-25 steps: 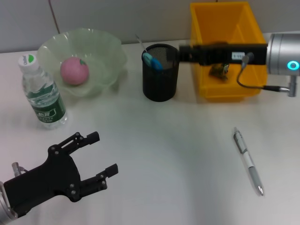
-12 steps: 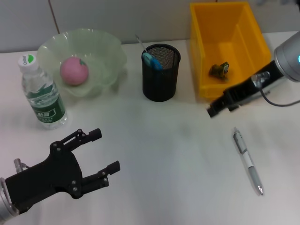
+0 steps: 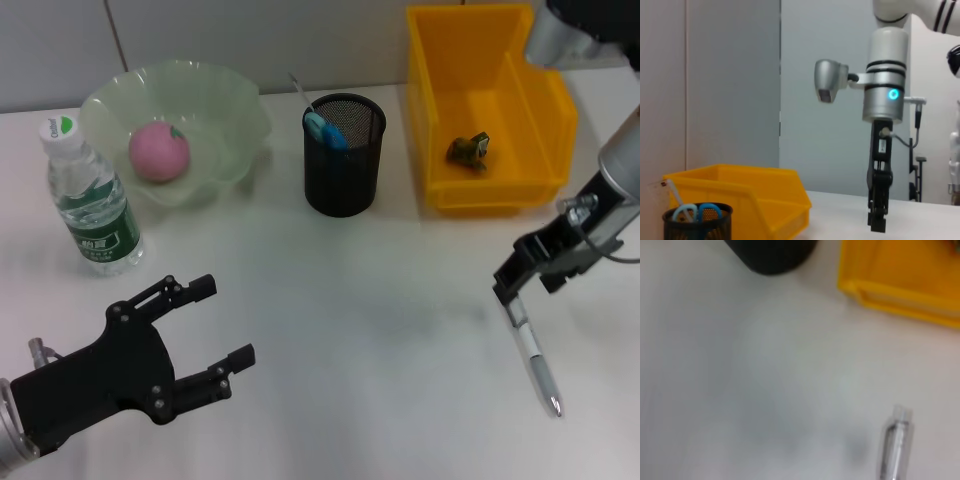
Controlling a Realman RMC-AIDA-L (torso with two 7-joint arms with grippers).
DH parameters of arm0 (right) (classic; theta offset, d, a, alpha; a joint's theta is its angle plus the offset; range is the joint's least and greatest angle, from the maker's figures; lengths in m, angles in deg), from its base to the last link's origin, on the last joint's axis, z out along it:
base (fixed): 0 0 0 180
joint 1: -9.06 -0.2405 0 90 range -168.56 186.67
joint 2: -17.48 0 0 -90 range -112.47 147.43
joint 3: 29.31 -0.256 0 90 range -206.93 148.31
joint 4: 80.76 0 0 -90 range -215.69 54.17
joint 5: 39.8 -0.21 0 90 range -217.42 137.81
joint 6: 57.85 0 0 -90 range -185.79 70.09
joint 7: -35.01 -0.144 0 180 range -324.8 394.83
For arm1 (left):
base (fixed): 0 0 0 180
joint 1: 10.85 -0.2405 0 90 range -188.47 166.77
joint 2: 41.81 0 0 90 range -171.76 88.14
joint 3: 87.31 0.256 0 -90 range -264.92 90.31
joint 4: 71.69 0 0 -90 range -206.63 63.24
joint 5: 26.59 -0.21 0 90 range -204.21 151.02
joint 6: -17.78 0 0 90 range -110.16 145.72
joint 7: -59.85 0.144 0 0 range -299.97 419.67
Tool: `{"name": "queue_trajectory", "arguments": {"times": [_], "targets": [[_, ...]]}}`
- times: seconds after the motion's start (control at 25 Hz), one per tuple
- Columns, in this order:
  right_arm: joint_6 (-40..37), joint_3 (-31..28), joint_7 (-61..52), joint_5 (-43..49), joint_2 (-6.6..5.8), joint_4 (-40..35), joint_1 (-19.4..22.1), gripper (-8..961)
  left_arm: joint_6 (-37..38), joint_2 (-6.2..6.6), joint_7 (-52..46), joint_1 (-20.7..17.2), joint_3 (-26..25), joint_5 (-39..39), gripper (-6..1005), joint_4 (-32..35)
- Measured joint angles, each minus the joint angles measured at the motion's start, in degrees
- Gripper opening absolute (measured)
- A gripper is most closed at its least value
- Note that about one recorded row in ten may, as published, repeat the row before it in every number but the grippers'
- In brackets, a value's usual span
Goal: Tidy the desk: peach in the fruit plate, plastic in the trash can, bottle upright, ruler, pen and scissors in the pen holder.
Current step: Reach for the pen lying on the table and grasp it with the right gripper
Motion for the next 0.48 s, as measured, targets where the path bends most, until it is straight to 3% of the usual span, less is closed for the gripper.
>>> {"name": "queue_trajectory", "arguments": {"times": [0.36,0.48], "targets": [[2.3,0.6,-0.1,2.6,0.24,4.3,-0.2,603,-0.3,0.7,-1.1,-0.6,4.5,-0.8,828,2.8],[3.3,0.6,-0.2,2.7,0.29,5.3,-0.2,598,-0.6,1.38,-3.6,-0.7,4.6,-5.8,828,5.8]]}}
